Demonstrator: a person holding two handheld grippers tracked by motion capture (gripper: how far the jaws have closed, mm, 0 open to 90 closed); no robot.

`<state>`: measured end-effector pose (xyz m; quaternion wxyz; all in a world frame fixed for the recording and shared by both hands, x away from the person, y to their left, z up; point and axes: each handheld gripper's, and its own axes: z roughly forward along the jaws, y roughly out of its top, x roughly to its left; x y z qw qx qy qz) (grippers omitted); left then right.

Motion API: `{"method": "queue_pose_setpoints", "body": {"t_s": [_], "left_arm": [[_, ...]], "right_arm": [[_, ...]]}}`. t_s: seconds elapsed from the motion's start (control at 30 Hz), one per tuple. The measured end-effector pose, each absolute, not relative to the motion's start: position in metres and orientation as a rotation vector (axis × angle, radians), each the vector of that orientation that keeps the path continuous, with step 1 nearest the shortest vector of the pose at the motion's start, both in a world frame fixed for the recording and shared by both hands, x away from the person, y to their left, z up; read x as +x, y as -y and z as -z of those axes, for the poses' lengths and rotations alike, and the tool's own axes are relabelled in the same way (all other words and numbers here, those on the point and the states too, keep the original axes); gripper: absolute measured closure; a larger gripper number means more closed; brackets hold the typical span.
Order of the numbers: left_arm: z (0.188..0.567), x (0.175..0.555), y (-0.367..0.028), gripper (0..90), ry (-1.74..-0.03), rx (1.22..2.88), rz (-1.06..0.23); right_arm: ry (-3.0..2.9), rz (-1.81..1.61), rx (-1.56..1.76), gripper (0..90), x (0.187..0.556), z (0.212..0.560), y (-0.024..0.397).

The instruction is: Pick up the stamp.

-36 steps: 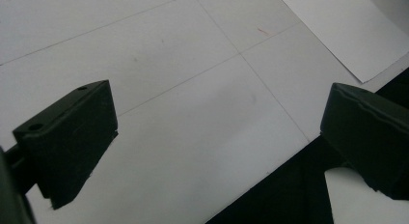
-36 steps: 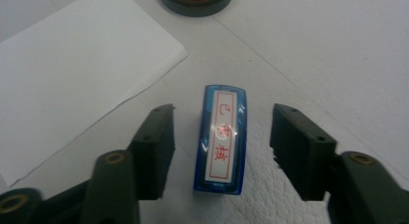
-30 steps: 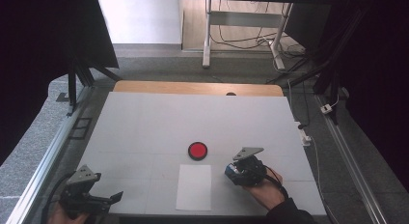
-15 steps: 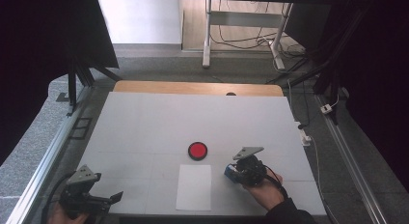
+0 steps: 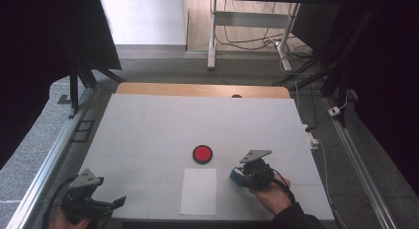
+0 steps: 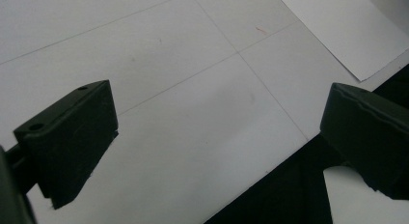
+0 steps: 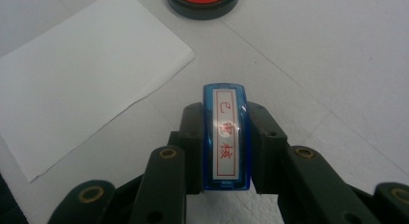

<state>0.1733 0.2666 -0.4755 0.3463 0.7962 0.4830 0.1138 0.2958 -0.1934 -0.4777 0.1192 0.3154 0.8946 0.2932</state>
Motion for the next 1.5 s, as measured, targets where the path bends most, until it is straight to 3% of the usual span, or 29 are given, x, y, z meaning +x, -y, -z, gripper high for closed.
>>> {"method": "queue_pose_setpoints", "body": {"t_s": [1.5], "left_arm": [[0.475, 0.173, -0.269, 0.0, -1.233, 2.058, -0.277]], "right_arm": [[-2.514, -1.11, 0.852, 70.7, 0.285, 0.437, 0.214]]}}
